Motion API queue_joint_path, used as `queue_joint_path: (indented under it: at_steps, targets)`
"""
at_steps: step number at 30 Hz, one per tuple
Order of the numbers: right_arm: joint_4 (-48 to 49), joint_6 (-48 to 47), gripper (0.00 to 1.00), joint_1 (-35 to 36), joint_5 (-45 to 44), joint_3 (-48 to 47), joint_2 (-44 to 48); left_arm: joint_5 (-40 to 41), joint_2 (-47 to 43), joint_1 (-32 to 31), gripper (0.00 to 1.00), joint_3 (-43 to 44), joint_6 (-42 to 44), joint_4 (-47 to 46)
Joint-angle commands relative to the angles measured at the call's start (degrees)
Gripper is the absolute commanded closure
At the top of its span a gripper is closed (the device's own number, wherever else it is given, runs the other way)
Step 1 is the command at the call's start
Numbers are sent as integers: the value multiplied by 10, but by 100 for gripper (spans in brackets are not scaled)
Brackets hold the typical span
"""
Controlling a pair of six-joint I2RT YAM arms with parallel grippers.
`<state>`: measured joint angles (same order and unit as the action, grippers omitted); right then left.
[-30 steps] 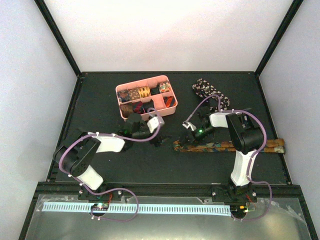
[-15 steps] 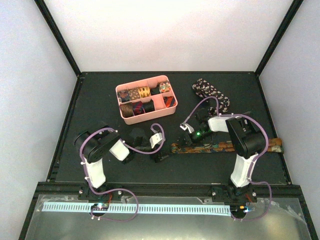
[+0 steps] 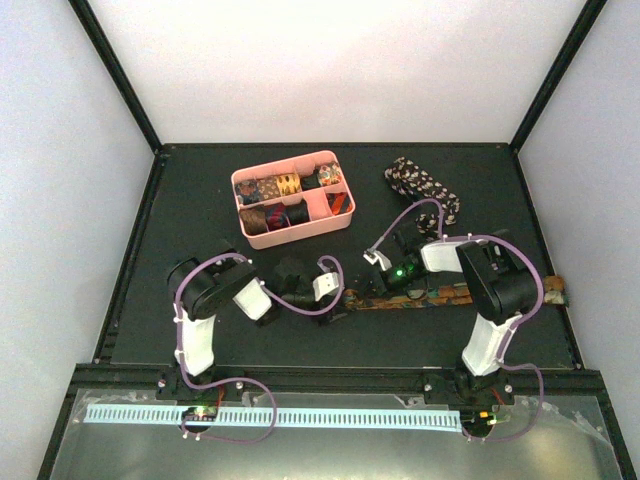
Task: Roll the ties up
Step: Roll the tie at the center of the board.
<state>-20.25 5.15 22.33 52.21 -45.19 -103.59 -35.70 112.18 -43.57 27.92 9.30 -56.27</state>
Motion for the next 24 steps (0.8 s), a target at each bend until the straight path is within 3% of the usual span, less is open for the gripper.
queue_joint_path:
  at_steps: [1,5,11,16,24]
  targets:
    - [29,5,98,2,-12,6,16,52,3,-26,37,23,64,31]
    - [24,0,95,0,-2,1,30,124,-17,-31,57,36,107,120]
    - [-73,-50,68,-37,15,-31,53,156,-45,-36,75,39,157,178]
    - [-118,-50,54,-49,35,-49,80,165,-49,-46,77,49,187,229]
    - [-112,-30,54,4,27,-63,28,174,-46,-50,76,62,195,269]
